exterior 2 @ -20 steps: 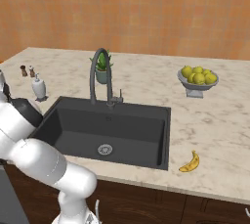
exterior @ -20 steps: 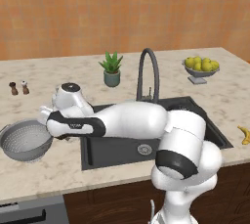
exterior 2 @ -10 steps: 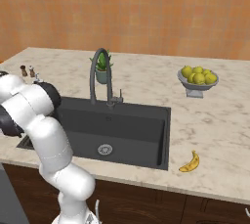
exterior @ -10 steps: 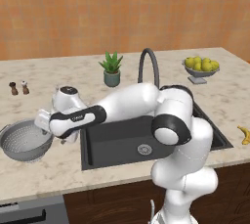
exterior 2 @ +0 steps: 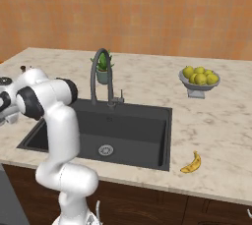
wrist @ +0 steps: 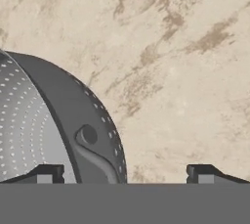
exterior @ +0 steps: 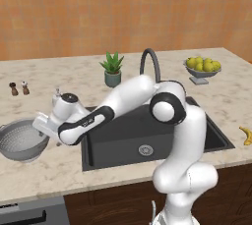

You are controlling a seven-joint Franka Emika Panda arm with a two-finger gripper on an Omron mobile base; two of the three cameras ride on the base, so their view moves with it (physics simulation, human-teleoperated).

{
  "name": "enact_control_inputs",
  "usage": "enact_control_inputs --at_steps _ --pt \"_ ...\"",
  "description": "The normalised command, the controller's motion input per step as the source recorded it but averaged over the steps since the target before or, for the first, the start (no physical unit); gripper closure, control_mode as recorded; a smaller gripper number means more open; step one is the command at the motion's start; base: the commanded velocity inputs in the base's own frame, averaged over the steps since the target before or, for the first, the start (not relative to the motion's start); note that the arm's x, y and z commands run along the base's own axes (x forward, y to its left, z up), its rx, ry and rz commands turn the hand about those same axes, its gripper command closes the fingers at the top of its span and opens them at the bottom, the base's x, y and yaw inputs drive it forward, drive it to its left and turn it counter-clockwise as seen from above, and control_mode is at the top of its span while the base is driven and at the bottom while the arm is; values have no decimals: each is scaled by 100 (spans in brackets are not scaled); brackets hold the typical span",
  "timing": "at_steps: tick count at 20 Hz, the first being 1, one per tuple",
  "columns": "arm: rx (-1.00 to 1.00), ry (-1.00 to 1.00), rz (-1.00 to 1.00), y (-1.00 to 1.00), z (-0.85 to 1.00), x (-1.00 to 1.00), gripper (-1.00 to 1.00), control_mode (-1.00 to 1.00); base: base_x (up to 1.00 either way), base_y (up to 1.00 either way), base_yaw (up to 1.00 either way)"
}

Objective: Put the colander in the sink, put the banana in the colander, and turn on the sink faucet and pour water over the colander.

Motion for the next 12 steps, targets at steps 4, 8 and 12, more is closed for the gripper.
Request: enact_control_inputs --at_steps 4,8,12 --pt "0 0 0 29 -1 22 -100 -100 0 0 0" --pt "0 0 0 23 0 11 -100 -100 0 0 0" --pt "0 0 0 21 -2 4 -100 -100 0 0 0"
